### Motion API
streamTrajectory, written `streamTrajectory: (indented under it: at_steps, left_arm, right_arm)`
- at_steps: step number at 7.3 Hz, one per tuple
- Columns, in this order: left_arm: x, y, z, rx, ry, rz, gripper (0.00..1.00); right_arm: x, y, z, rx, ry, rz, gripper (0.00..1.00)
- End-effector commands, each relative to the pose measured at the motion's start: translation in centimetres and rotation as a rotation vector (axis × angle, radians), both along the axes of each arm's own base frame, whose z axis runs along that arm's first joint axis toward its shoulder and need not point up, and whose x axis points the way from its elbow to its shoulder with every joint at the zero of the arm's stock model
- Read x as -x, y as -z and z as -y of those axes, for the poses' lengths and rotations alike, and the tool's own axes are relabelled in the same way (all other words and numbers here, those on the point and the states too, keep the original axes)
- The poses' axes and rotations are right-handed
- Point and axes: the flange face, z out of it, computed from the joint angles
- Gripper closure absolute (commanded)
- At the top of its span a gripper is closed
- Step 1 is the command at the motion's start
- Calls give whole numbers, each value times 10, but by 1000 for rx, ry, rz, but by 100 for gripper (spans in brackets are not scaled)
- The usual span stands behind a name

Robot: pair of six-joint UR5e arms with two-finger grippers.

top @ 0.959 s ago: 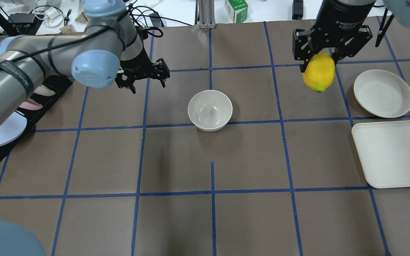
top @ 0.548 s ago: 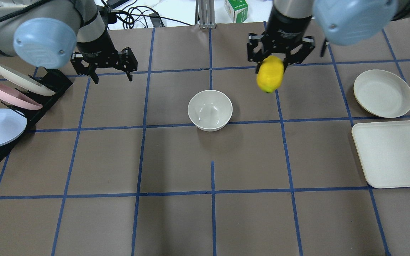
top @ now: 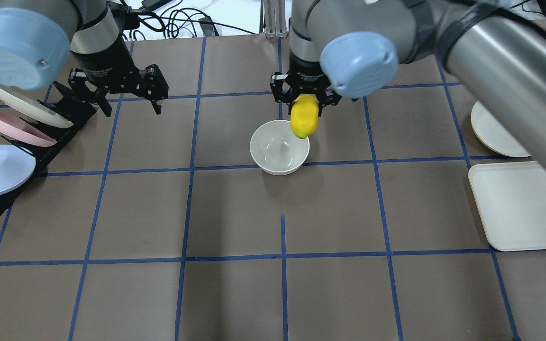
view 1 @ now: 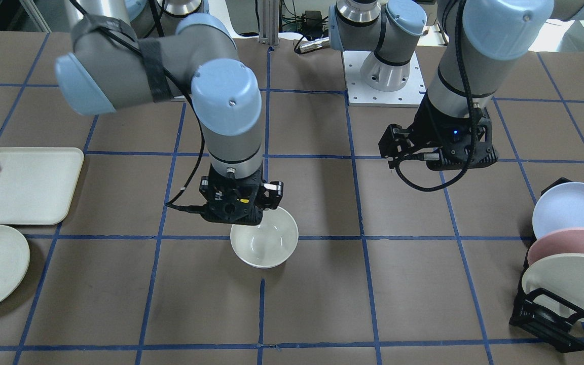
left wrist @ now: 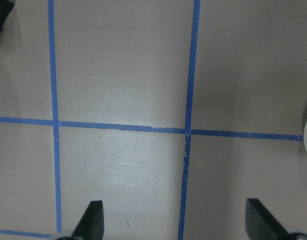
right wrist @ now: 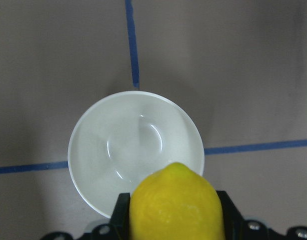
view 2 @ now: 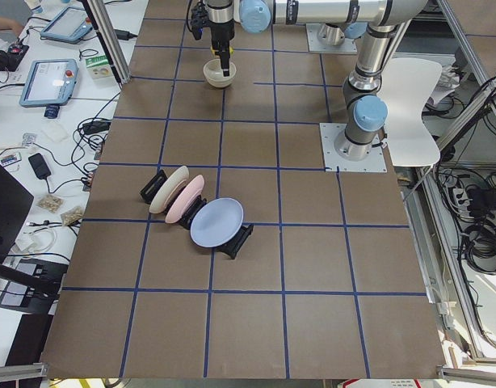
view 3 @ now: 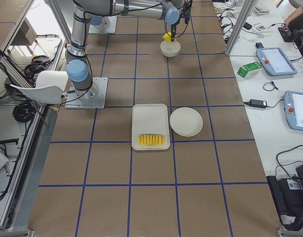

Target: Place bowl and put lemon in it

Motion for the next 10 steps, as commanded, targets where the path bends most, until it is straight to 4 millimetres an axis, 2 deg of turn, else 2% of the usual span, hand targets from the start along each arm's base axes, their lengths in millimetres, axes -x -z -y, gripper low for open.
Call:
streamTrajectory:
  at_steps: [1,3,4,5,6,7,8,9,10]
  left_arm:
    - [-1,-2,-2,12,-22,-46,0]
    - [-7,-4,-3,11,-17,-53,0]
    - [-21,-4,0,6,-9,-53,0]
    - [-27,-4,-1,0,7,-57,0]
    - [-26,-5,-2,-1,13,-46,0]
    - [-24,-5,-3,-1,0,-50,0]
    - [-24,-5,-3,0,-1,-51,0]
    - [-24,-4,-2,-1,-2,-53,0]
    - [-24,-6,-2,2,-2,-53,0]
  right_arm:
    - [-7,60,-7,27,-25,10,97]
    - [-9,92,-5,47,-25,19,92]
    - [-8,95,-5,41,-25,14,59]
    - [-8,92,-5,47,-23,8,1]
    - [-8,79,-5,66,-24,14,0]
    - [-6,40,-13,103,-25,26,0]
    - [5,-11,-25,99,-18,24,0]
    - [24,-60,-41,96,-4,22,0]
    - [48,-100,-58,88,-12,15,0]
